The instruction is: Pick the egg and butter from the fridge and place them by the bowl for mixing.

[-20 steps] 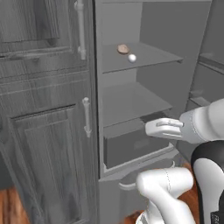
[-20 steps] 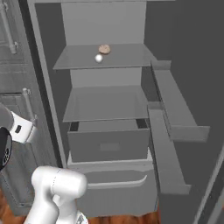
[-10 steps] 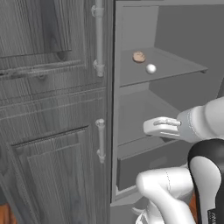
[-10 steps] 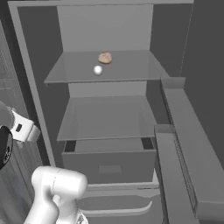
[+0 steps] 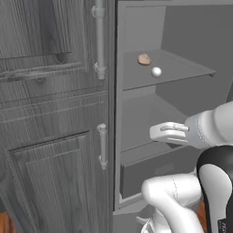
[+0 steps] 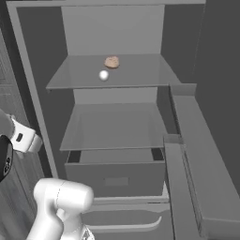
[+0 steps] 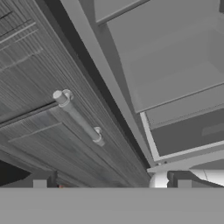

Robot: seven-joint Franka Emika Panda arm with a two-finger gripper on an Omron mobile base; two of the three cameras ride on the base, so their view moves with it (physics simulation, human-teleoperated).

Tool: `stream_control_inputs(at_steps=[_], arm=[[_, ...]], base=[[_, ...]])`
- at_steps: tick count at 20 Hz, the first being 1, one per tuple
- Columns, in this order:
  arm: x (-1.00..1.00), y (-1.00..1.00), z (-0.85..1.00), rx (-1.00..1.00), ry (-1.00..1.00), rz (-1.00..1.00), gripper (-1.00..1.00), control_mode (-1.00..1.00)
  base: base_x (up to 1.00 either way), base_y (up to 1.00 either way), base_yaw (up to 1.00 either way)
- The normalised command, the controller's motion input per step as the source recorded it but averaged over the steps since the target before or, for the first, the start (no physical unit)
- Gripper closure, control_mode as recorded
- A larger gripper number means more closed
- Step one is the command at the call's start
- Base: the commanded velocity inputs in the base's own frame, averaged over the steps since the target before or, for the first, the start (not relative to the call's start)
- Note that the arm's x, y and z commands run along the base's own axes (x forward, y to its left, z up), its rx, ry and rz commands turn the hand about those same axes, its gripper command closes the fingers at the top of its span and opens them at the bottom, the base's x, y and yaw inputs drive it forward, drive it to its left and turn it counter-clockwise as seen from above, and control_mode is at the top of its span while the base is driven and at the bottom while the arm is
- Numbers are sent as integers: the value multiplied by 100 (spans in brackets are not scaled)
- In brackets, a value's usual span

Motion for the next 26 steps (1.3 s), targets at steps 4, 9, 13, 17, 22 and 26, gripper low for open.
stream_control_inputs(at_steps=[4,9,13,17,22,26], arm=[[0,0,0,0,0,0,-100,100],[0,0,0,0,0,0,-100,100],[0,0,0,0,0,0,-100,100],[0,0,0,0,0,0,-100,100],[0,0,0,0,0,0,-100,100],[11,-2,9,2,4,-2,-100,-100]], base=[[-52,-66,0],[-24,-36,2],[28,-7,0],[62,-39,0],[55,-31,0],[34,-8,0]])
